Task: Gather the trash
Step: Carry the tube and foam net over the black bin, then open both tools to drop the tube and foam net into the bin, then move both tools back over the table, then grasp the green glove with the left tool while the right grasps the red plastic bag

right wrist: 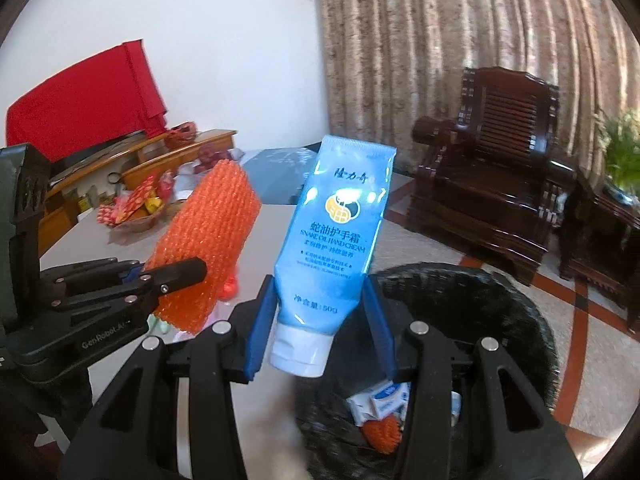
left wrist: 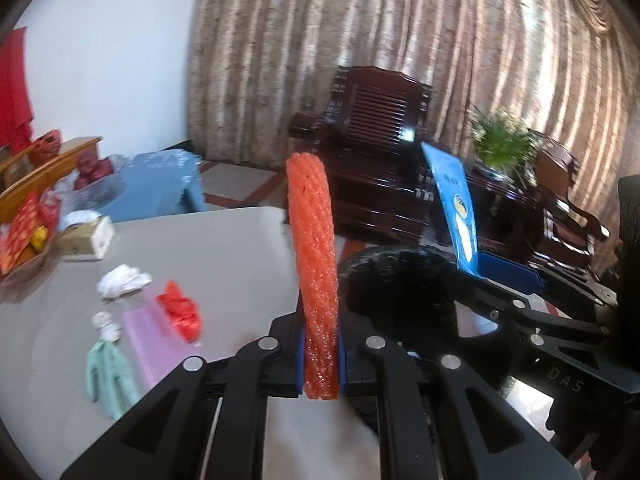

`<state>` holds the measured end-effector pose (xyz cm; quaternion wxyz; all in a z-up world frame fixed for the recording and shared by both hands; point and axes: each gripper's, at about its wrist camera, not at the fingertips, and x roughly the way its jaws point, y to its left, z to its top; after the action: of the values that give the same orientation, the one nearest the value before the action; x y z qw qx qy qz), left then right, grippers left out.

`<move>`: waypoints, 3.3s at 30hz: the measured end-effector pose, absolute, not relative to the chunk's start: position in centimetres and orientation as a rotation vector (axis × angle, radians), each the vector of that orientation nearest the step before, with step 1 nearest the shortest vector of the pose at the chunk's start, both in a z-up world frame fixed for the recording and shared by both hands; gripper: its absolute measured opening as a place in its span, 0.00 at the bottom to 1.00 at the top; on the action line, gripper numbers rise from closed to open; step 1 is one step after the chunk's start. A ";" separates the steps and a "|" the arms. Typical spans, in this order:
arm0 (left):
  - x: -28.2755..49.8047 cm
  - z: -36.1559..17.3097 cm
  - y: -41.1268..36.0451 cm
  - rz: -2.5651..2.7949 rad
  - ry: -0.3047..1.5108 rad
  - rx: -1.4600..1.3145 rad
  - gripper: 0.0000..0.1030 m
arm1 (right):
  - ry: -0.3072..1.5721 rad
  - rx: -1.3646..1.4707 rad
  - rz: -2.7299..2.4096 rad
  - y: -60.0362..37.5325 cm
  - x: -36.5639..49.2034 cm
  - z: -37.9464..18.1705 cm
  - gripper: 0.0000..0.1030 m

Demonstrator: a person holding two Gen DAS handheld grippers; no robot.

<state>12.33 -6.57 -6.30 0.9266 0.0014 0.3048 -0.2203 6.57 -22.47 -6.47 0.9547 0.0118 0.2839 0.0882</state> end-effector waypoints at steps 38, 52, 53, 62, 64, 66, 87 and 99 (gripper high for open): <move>14.2 -8.9 -12.8 -0.536 0.647 0.063 0.86 | 0.628 0.170 -0.058 -32.2 5.6 -11.7 0.93; 13.1 -9.1 1.8 -0.195 0.624 0.026 0.87 | 0.577 0.099 0.214 -20.3 9.5 -9.5 0.94; 13.2 -9.2 2.8 -0.169 0.623 0.026 0.87 | 0.571 0.089 0.233 -19.3 9.8 -9.5 0.94; 13.5 -11.6 9.2 -0.019 0.645 0.012 0.86 | 0.594 0.057 0.327 -13.3 13.3 -10.9 0.94; 13.7 -12.3 10.1 0.004 0.646 0.010 0.86 | 0.604 0.052 0.335 -12.4 14.0 -11.5 0.94; 14.3 -13.1 10.9 0.022 0.659 0.010 0.86 | 0.623 0.043 0.342 -11.3 14.6 -12.2 0.94; 23.8 -21.3 14.1 0.067 0.879 -0.056 0.72 | 0.726 -0.034 0.356 -6.0 20.1 -18.2 0.94; 25.6 -22.2 14.8 0.039 0.895 -0.071 0.38 | 0.795 -0.011 0.370 -4.5 24.2 -19.8 0.74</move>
<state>25.55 14.77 -22.23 0.9007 -0.0343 0.4326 0.0190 24.17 -4.51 -19.84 0.9055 -0.0052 0.3847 0.1792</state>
